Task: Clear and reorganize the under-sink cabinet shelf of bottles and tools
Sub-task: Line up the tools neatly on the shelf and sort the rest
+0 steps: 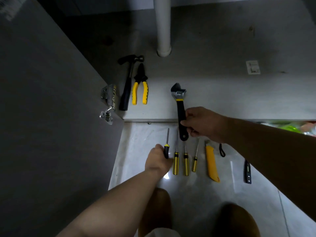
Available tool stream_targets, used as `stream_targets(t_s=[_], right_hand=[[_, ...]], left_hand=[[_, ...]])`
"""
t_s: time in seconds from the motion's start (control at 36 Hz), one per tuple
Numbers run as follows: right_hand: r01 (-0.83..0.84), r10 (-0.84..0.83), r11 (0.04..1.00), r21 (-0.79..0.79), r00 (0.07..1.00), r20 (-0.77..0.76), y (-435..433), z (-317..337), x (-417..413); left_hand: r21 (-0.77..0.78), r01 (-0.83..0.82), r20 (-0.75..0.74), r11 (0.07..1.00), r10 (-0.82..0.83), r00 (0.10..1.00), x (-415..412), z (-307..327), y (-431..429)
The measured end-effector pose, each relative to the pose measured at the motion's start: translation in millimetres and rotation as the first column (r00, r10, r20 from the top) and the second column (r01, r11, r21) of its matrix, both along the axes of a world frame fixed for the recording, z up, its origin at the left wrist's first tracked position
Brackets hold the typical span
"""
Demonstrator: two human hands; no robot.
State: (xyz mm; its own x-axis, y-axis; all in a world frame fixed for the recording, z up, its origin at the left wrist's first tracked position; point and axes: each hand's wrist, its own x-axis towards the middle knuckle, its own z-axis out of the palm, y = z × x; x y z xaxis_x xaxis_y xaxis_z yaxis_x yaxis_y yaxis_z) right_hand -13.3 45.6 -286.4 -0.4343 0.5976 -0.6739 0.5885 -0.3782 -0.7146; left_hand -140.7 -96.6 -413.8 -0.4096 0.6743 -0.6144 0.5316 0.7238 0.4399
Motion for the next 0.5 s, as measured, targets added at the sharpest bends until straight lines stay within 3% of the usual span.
stream_targets(t_s=[0.11, 0.19, 0.28, 0.5], right_hand=[[0.024, -0.026, 0.998, 0.058, 0.999, 0.036, 11.3, -10.7, -26.7], [0.034, -0.043, 0.992, 0.124, 0.997, 0.069, 23.6, -21.4, -46.8], [0.029, -0.048, 0.983, 0.179, 0.993, 0.104, 37.5, -29.0, -65.0], [0.036, -0.075, 0.964, 0.263, 0.988, 0.137, 56.2, -31.5, -102.9]], left_hand=[[0.015, -0.214, 0.214, 0.977, 0.206, 0.955, -6.1, 4.4, -6.7], [0.036, -0.419, 0.448, 0.907, 0.361, 0.818, -10.7, 8.5, -16.8], [0.039, -0.513, 0.546, 0.858, 0.412, 0.730, -17.3, 12.5, -22.3], [-0.112, -0.714, 0.820, 0.691, 0.471, 0.327, -32.6, 15.4, -16.9]])
